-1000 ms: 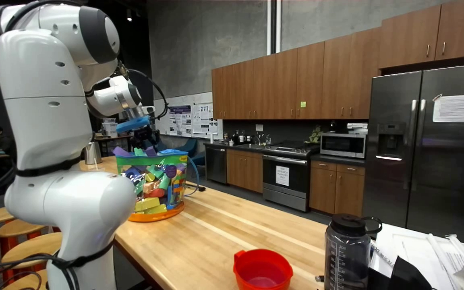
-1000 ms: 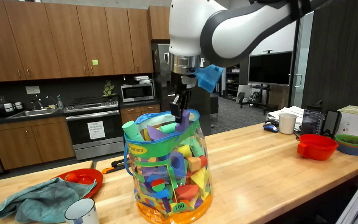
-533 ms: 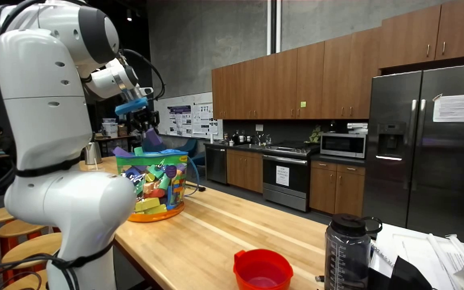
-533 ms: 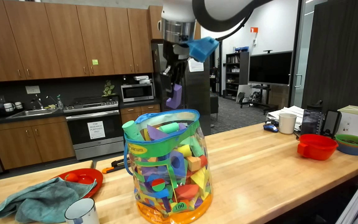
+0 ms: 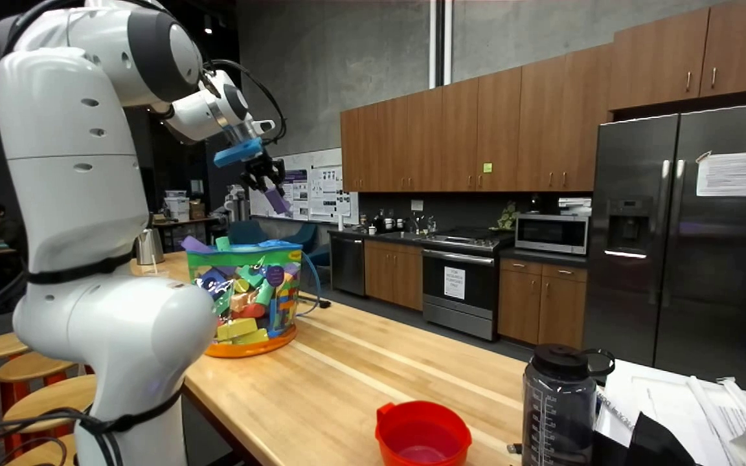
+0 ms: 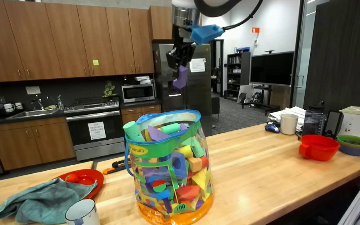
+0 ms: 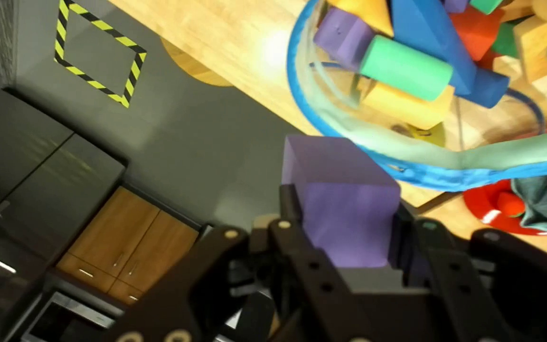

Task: Remove a purple block from the clear bag and put it on the table

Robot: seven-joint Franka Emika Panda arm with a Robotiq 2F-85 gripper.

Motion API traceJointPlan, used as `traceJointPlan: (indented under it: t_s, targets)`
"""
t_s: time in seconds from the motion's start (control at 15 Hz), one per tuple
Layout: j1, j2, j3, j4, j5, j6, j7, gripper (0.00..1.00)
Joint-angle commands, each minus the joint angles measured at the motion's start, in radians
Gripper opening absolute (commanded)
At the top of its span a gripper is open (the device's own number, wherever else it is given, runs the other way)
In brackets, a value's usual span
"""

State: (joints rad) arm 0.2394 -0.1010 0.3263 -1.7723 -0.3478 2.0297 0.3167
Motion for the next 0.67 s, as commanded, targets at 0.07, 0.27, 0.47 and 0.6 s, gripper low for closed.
traceJointPlan:
  t_s: [0.07,0.27,0.47,0.6]
  targets:
    - [-0.064,0.038,-0.081,0.079,0.037,-0.039,0.025,0.16]
    - [-0.109,0.054,-0.143,0.094,0.092,-0.053,0.029,0.16]
    - [-0.145,0.058,-0.196,0.059,0.156,-0.069,0.032,0.16]
    - [-0.163,0.063,-0.222,0.019,0.185,-0.078,0.043,0.16]
